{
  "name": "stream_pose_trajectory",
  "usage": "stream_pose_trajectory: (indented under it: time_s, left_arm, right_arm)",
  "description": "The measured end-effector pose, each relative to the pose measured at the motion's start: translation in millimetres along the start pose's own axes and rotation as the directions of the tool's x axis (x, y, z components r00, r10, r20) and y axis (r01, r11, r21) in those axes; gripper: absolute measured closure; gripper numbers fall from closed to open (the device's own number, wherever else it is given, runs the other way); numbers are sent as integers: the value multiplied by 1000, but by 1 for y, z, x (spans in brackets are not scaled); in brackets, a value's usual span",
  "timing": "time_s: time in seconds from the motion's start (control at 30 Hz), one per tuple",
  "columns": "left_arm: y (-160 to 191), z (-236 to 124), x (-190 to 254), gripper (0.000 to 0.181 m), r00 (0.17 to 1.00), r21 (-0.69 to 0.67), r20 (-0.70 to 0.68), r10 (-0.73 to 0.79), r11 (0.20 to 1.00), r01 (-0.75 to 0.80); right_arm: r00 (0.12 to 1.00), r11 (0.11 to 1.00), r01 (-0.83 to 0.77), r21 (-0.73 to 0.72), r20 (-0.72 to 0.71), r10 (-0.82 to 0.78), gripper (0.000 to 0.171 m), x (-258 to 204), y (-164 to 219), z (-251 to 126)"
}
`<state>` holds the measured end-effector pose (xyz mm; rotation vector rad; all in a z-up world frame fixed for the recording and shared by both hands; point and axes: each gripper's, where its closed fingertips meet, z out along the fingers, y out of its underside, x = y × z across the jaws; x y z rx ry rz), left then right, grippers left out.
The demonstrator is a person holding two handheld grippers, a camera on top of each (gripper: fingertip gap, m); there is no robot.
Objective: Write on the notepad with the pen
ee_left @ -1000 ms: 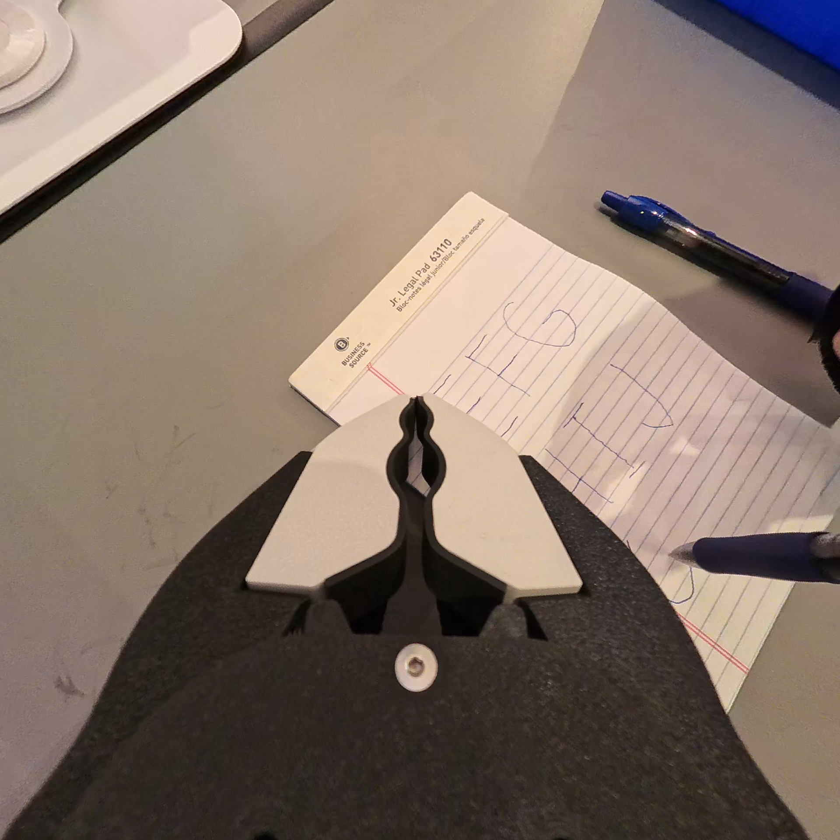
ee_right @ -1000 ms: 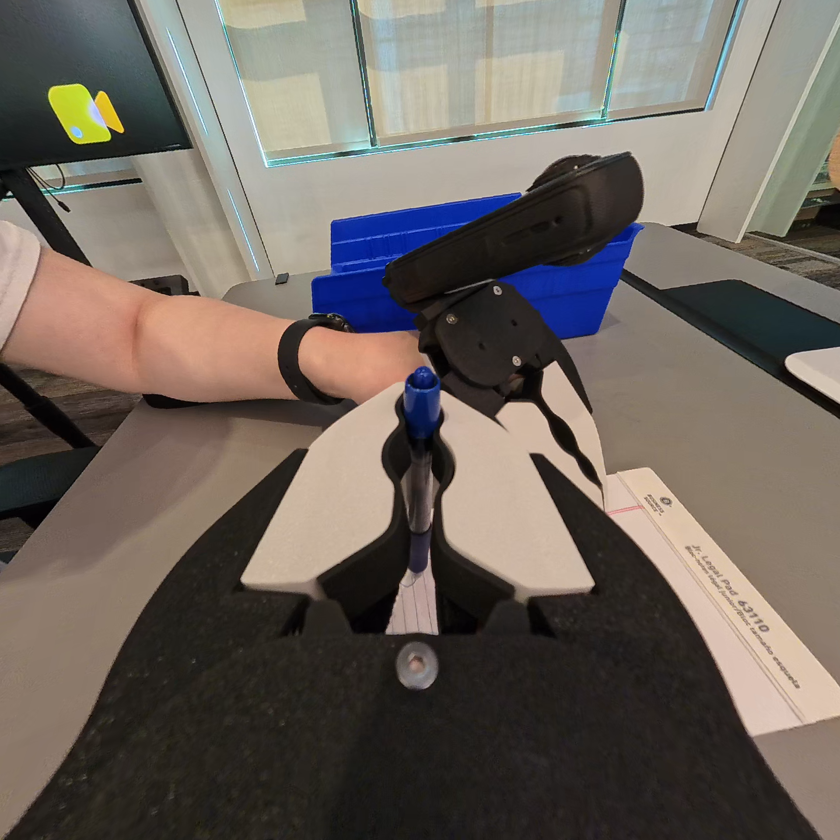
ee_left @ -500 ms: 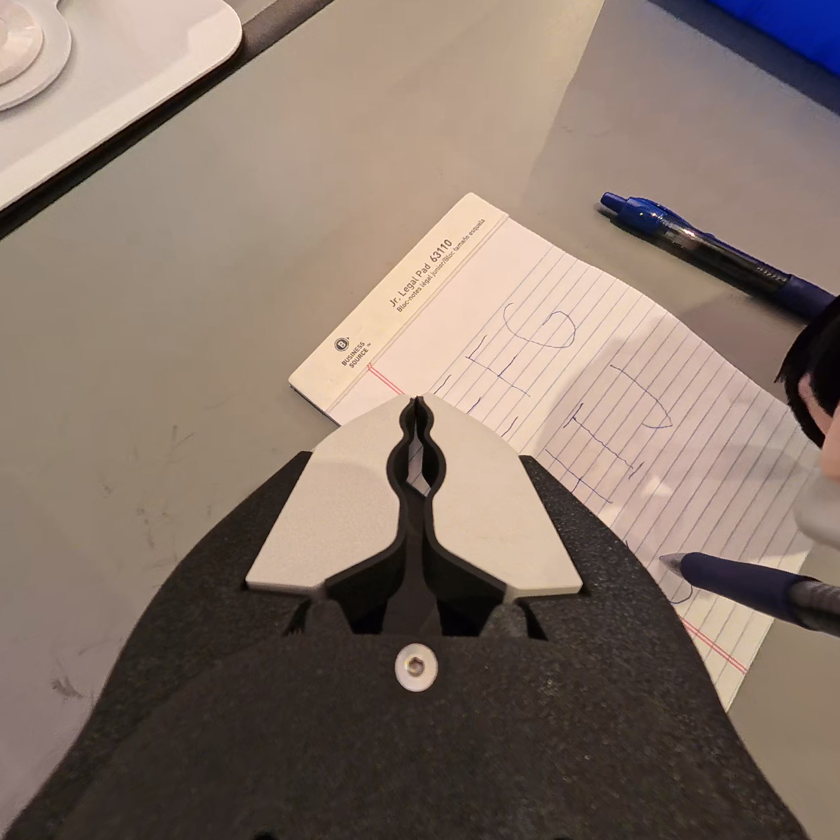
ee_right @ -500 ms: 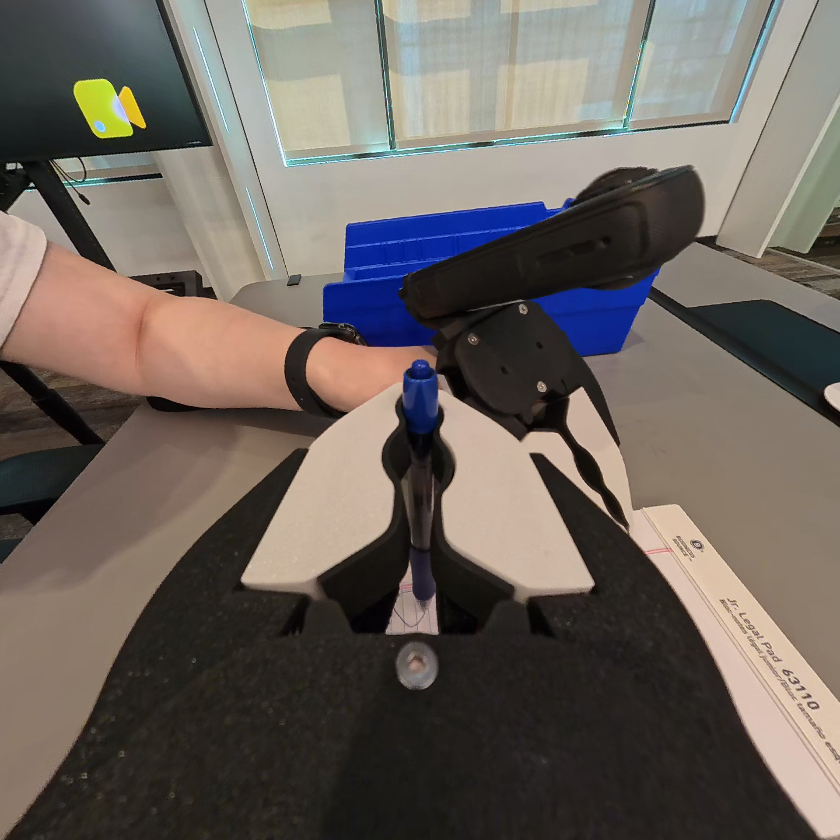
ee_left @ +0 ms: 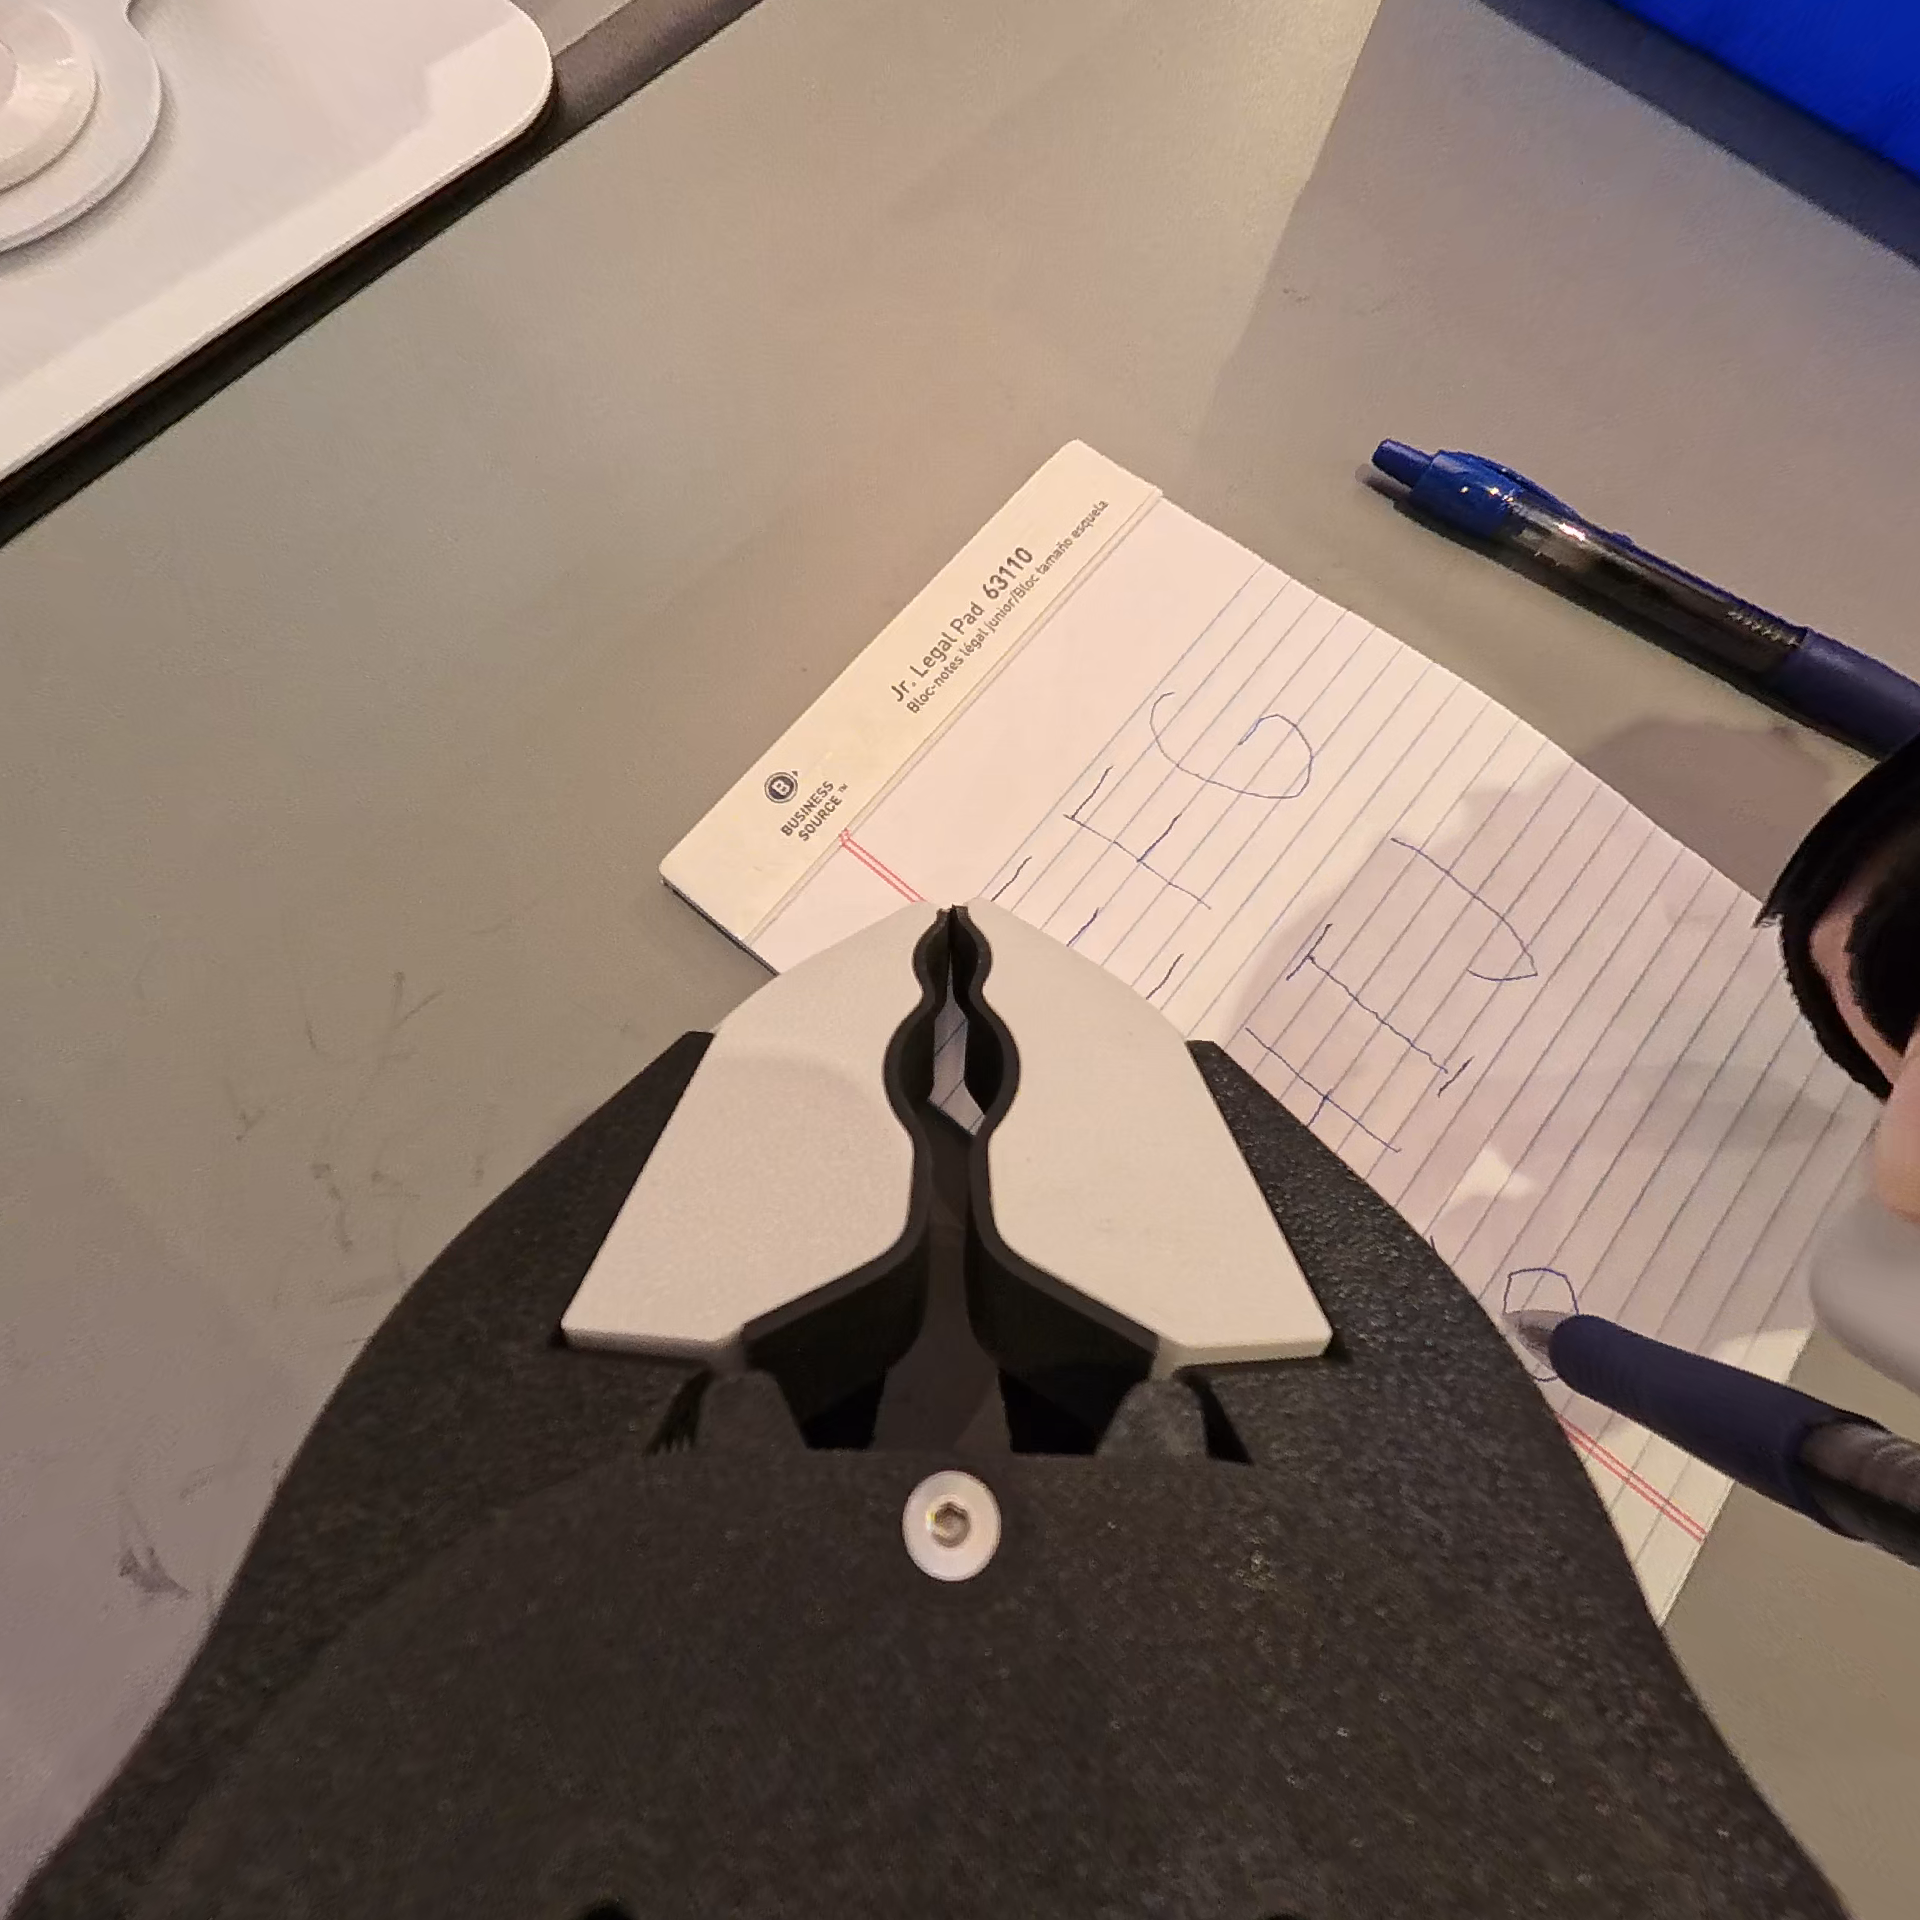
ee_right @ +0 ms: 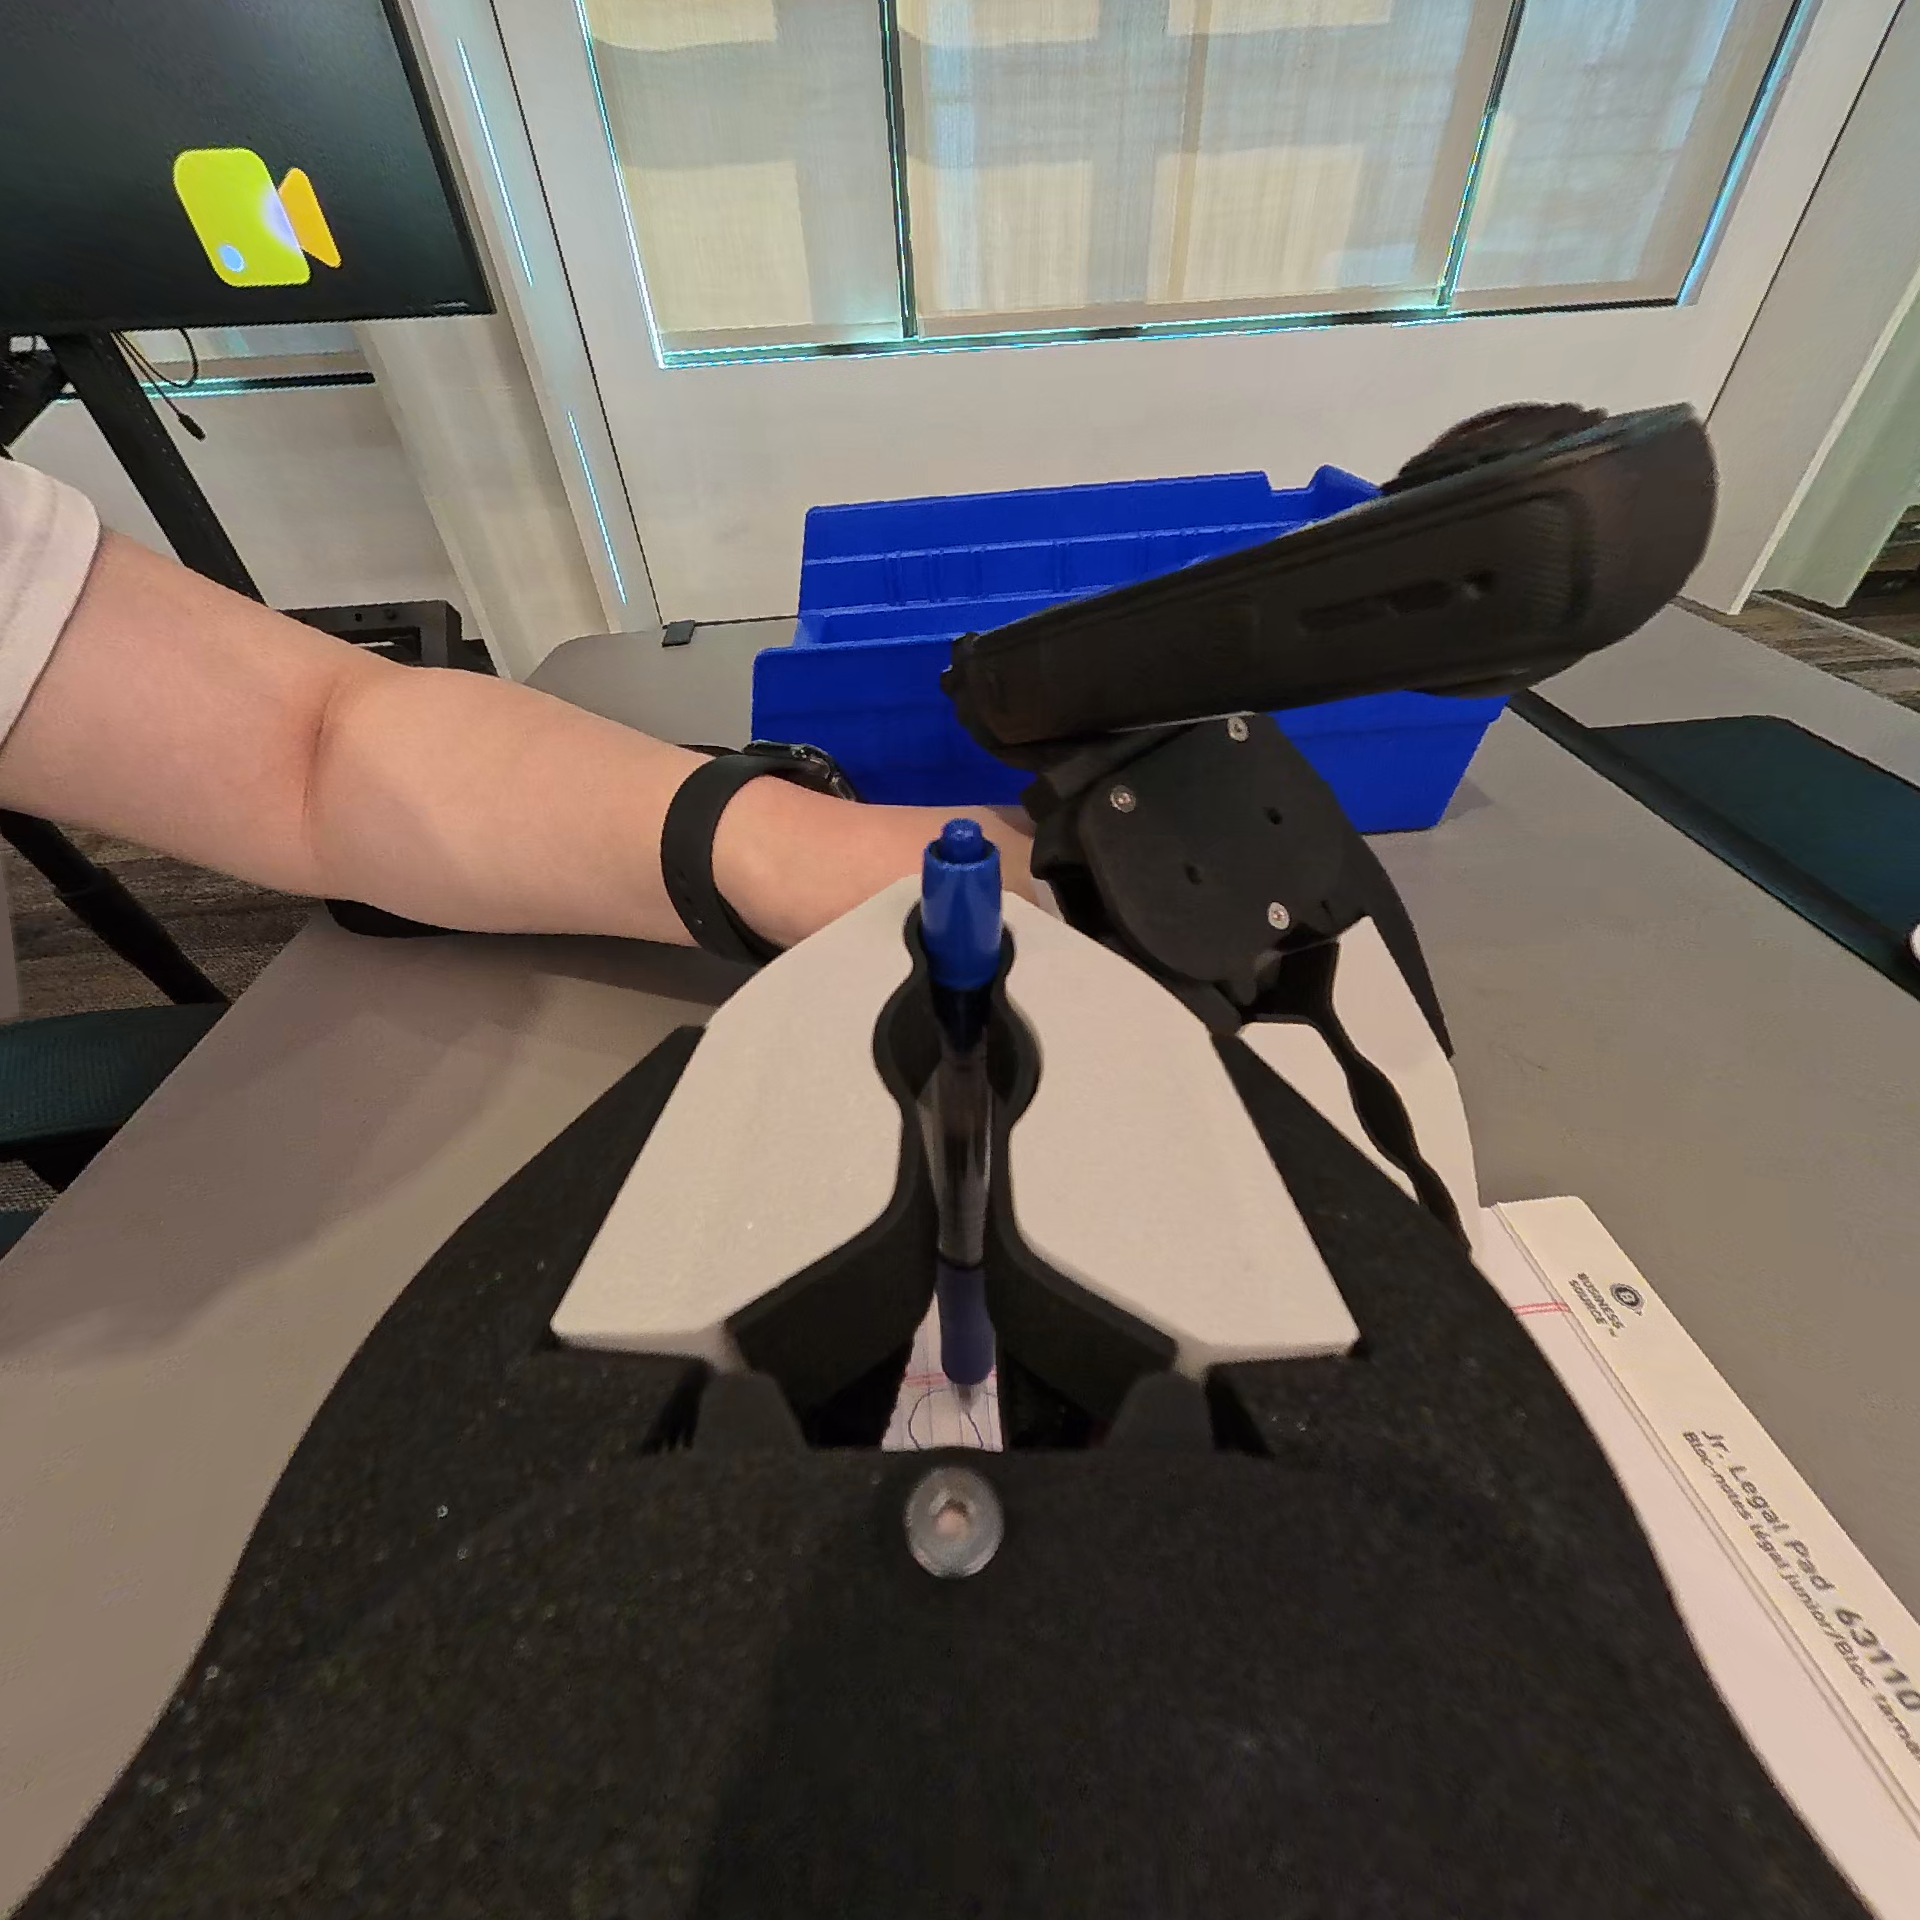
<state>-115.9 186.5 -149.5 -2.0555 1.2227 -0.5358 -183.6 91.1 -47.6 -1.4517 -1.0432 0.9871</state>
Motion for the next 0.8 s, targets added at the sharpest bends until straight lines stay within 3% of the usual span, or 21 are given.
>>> stream_pose_trajectory:
  time_s: [0.5,0.67,0.8]
  left_arm:
    - [0,0,0,181,1000,1,-2,-2,1000,2]
    - [0,0,0,181,1000,3,-5,-3,1000,3]
    - [0,0,0,181,1000,3,-4,-4,1000,4]
  right_arm:
    - [1000,1000,3,1,16,-3,167,-5,-1,4]
    - [998,996,54,77,-25,-52,167,-6,-30,-16]
    - [994,996,-5,91,-107,15,167,14,-16,-31]
